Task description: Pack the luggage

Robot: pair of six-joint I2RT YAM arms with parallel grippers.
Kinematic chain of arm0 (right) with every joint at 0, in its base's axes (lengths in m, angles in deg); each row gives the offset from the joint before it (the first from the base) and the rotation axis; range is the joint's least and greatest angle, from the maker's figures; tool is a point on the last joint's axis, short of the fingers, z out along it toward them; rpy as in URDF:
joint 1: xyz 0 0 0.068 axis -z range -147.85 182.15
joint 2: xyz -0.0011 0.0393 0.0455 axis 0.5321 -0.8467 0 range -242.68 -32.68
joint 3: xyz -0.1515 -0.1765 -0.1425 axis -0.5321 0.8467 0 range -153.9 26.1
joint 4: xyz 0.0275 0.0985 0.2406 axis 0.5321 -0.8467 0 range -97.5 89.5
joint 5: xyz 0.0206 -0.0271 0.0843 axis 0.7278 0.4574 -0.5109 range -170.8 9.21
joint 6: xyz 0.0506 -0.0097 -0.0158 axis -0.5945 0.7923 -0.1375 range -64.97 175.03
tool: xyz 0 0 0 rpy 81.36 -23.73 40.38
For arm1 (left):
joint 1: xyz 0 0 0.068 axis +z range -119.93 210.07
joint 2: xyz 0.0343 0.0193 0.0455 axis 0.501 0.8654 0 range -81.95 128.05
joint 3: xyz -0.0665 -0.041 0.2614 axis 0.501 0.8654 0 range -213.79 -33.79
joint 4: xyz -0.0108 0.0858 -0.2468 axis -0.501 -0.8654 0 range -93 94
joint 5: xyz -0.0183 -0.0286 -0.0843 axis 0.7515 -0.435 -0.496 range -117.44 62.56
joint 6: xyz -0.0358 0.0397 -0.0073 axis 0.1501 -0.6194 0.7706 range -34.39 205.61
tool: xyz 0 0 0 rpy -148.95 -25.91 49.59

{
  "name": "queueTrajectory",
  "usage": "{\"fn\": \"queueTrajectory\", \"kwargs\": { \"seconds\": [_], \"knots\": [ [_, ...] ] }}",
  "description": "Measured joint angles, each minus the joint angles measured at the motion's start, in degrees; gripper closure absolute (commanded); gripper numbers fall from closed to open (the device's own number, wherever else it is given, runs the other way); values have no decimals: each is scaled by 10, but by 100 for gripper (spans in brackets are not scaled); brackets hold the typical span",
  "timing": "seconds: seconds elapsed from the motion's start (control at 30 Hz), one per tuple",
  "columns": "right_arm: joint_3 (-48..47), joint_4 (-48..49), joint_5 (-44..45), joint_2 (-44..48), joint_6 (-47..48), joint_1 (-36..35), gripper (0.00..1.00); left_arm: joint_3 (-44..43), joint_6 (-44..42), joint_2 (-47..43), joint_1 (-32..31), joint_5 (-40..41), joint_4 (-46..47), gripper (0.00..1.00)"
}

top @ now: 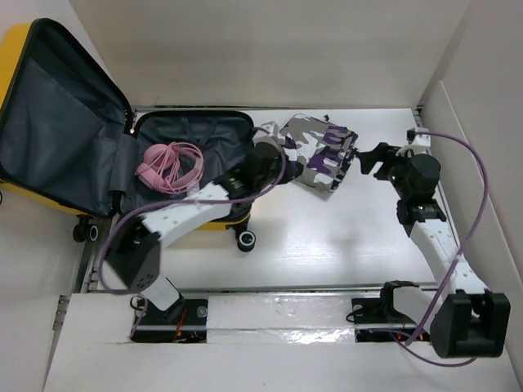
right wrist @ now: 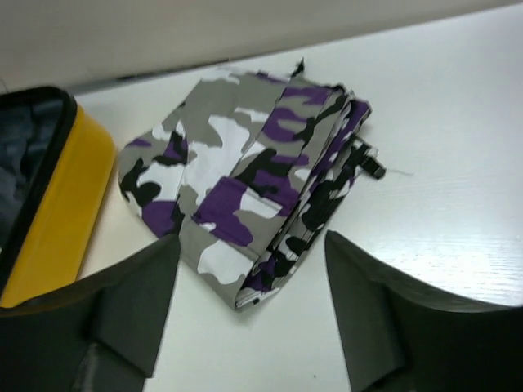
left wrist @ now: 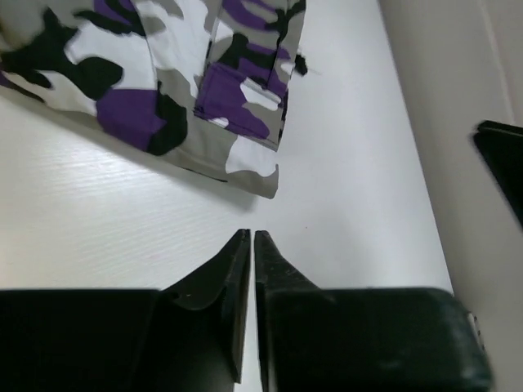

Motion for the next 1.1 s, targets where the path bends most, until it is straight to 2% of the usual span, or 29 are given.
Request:
{"fn": "queueTrajectory", "kwargs": {
  "seconds": [0.1, 0.13, 0.17, 0.23, 0.27, 0.33, 0.7, 0.9, 1.03, 1.07, 1.1],
  "knots": [
    [10, 0, 2, 42, 1, 20, 11, -84, 37, 112, -25, 26, -7, 79],
    [13, -1, 2, 53, 0, 26, 11, -109, 51, 143, -27, 33, -10, 70],
    [14, -2, 1, 63, 0, 32, 11, -129, 63, 169, -28, 37, -11, 48],
    [17, -2, -3, 76, 0, 43, 11, -158, 95, 215, -26, 50, -13, 28],
    [17, -2, -6, 80, 0, 47, 10, -166, 111, 231, -26, 57, -16, 14],
    [18, -2, -17, 81, 0, 57, 10, -173, 142, 256, -26, 73, -23, 5],
    [28, 1, -92, 82, -13, 71, 10, -236, 305, 367, 2, 105, -76, 6],
    [28, 4, -126, 72, -15, 71, 10, -287, 363, 414, 22, 117, -100, 8],
    [28, 6, -138, 71, -17, 71, 10, -326, 389, 444, 23, 123, -115, 16],
    [28, 6, -139, 71, -19, 71, 10, -335, 394, 449, 23, 125, -117, 24],
    [28, 6, -141, 71, -19, 71, 11, -344, 398, 456, 23, 125, -123, 28]
  ]
}}
